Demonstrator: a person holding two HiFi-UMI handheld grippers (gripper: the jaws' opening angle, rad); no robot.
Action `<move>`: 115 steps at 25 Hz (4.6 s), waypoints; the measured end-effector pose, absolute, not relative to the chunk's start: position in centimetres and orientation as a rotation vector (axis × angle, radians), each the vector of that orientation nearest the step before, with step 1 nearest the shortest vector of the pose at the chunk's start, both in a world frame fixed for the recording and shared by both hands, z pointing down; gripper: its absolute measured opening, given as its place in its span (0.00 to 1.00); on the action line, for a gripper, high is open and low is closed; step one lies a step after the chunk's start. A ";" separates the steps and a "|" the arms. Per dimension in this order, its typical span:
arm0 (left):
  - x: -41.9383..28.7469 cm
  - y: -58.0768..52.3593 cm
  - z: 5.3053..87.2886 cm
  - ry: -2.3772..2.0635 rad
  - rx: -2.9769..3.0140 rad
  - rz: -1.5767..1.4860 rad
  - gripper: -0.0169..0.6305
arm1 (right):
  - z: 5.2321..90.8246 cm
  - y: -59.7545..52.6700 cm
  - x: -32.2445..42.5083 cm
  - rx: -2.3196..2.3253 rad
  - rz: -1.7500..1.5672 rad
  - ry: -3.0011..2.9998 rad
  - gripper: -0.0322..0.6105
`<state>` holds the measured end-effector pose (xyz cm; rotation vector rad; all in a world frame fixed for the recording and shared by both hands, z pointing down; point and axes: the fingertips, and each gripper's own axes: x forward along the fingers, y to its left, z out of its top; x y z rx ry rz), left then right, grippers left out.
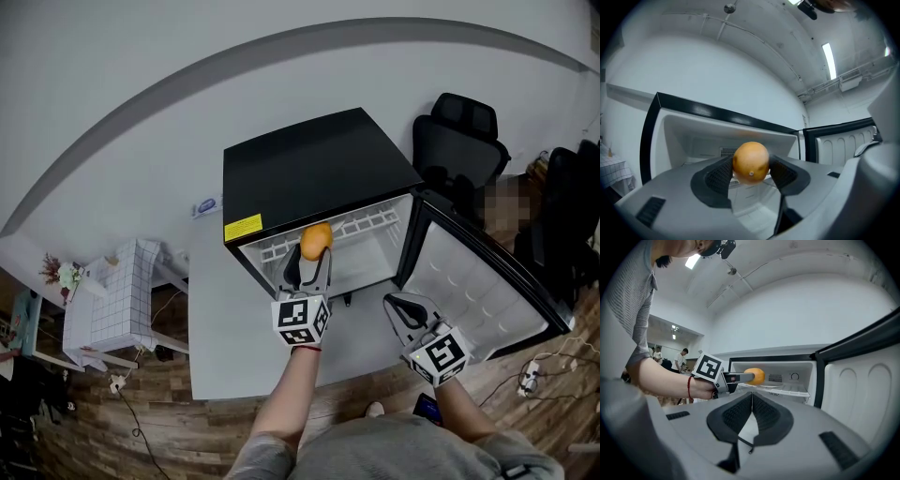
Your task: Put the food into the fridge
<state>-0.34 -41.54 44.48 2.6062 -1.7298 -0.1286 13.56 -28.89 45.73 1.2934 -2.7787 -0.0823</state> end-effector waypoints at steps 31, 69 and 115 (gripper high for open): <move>0.2 -49.2 45.5 -1.996 2.494 0.243 0.43 | 46.3 -31.2 13.9 1.261 -0.068 -2.768 0.07; -0.5 -40.4 44.4 -1.816 2.633 0.068 0.30 | 45.0 -28.2 10.8 1.237 -0.112 -2.788 0.07; -4.1 -11.9 45.5 -1.334 2.852 -0.086 0.04 | 45.0 -14.4 5.0 1.292 -0.063 -2.793 0.07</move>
